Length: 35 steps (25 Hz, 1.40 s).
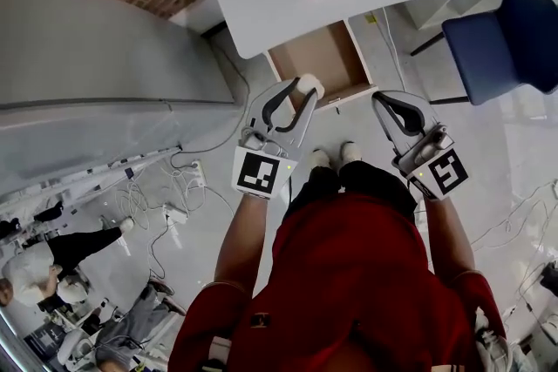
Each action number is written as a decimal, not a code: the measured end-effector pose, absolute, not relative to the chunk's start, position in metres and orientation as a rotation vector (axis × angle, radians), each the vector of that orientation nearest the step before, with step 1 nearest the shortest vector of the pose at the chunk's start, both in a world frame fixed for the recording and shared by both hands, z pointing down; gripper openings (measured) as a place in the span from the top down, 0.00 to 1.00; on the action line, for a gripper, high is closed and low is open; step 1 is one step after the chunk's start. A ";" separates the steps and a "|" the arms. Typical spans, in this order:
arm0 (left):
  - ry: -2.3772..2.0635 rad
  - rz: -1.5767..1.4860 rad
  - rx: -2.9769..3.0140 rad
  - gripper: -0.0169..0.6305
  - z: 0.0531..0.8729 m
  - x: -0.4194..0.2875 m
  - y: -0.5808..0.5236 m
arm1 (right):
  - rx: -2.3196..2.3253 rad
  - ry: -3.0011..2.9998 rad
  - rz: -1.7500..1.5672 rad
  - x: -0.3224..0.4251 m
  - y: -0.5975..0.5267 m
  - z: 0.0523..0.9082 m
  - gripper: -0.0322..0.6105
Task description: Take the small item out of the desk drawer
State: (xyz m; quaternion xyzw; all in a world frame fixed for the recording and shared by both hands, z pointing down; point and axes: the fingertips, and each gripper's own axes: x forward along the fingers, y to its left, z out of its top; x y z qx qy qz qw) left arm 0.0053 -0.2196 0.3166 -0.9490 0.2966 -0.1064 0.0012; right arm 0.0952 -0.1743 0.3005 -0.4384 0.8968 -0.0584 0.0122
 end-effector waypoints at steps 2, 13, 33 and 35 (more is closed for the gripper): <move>0.939 -0.299 -2.972 0.78 0.308 0.003 -0.214 | -1.353 2.802 -0.166 0.090 -0.170 0.296 0.93; 0.975 -0.143 -2.941 0.78 0.262 -0.019 -0.191 | -1.318 2.779 -0.141 0.066 -0.143 0.281 0.93; 0.967 -0.115 -2.929 0.78 0.248 -0.034 -0.178 | -1.364 2.760 -0.166 0.065 -0.129 0.275 0.93; 0.972 -0.119 -2.925 0.78 0.249 -0.035 -0.178 | -1.368 2.762 -0.165 0.067 -0.129 0.277 0.93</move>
